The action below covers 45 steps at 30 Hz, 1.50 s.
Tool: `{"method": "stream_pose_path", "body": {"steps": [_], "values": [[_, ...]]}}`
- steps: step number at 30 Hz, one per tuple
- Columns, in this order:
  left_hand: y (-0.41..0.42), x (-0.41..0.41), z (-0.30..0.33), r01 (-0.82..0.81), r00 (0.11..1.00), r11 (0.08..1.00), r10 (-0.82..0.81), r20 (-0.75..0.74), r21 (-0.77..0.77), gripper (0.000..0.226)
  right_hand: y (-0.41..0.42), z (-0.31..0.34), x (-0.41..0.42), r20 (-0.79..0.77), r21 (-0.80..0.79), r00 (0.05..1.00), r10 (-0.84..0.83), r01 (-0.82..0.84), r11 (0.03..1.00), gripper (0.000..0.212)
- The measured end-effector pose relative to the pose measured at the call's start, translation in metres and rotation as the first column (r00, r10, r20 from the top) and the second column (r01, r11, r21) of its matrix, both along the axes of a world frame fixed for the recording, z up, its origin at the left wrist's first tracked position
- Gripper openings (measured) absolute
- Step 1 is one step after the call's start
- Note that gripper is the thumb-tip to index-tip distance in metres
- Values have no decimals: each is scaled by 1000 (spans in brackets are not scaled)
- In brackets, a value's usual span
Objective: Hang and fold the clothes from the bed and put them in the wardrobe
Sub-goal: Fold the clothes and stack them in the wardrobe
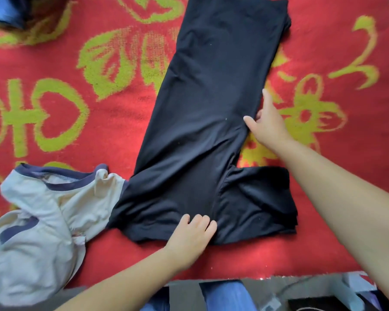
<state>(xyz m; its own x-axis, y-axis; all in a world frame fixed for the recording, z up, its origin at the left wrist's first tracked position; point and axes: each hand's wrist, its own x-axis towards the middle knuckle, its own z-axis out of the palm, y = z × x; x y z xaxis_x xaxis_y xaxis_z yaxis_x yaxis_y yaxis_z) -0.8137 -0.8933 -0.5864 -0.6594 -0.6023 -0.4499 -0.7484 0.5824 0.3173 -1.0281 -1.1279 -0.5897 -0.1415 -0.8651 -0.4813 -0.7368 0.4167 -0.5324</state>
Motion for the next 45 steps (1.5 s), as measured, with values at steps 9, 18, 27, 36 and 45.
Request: {"method": "stream_pose_path", "body": {"steps": [9, 18, 27, 36, 45], "values": [[-1, -9, 17, -227, 946, 886, 299, -125, 404, 42, 179, 14, -47, -223, 136, 951, -214, 247, 959, 73], [-23, 114, 1, -925, 312, 332, 941, -131, 182, 71, 204, 28, -42, 80, 134, 875, -478, 466, 875, 14], [-11, 133, 9, -823, 118, -73, 948, 295, 563, 20, 156, 123, 38, 448, -142, 872, -197, 287, 947, 27], [-34, 183, 12, -622, 780, 768, 624, 42, 153, 8, 206, 64, 111, 7, 63, 920, 391, -391, 918, 61], [-92, 167, -7, 585, 808, 779, -535, 246, -226, 61, 253, 9, 108, -422, 240, 472, 774, -765, 597, 120]]}}
